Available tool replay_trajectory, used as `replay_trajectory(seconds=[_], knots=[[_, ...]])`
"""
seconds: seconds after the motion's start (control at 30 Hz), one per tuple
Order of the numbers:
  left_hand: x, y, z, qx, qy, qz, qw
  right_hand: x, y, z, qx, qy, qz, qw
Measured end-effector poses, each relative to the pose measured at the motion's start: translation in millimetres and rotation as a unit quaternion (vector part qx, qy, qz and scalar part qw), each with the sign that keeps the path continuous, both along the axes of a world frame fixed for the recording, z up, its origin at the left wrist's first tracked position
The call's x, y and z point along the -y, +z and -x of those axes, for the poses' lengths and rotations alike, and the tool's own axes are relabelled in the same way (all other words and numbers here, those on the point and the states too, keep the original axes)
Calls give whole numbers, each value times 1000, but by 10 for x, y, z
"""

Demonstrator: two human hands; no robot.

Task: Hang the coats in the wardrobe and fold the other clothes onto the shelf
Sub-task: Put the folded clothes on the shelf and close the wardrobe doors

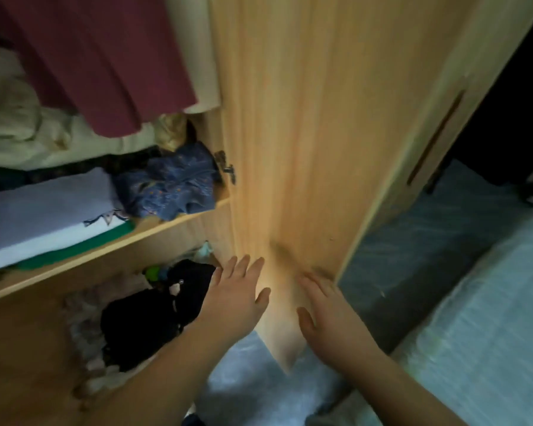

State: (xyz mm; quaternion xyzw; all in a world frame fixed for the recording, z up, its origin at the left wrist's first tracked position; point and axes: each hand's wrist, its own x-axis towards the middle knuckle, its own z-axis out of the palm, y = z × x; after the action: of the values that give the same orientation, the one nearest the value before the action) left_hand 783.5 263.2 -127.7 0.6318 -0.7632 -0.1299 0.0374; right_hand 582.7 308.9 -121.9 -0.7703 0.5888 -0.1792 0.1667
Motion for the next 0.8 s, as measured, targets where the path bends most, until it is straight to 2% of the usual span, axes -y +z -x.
replay_trajectory(seconds=[0.13, 0.2, 0.3, 0.37, 0.53, 0.73, 0.8], knots=[[-91, 143, 647, -23, -46, 1, 999, -172, 47, 678, 87, -82, -15, 993], [-63, 162, 790, -76, -36, -7, 996, -29, 167, 838, 162, -132, -18, 978], [-36, 118, 830, -179, 12, -47, 983, 255, 434, 800, 272, -71, -87, 956], [-100, 58, 791, -222, 31, -76, 972, 366, 523, 682, 301, -42, -125, 945], [-342, -114, 571, -311, 62, -99, 943, 228, 527, 426, 226, -59, -81, 969], [-604, -159, 79, -407, 75, -36, 909, 113, 584, -171, 127, 78, -75, 986], [-702, -166, -247, -406, 99, -16, 908, 125, 587, -517, 123, 106, -64, 985]])
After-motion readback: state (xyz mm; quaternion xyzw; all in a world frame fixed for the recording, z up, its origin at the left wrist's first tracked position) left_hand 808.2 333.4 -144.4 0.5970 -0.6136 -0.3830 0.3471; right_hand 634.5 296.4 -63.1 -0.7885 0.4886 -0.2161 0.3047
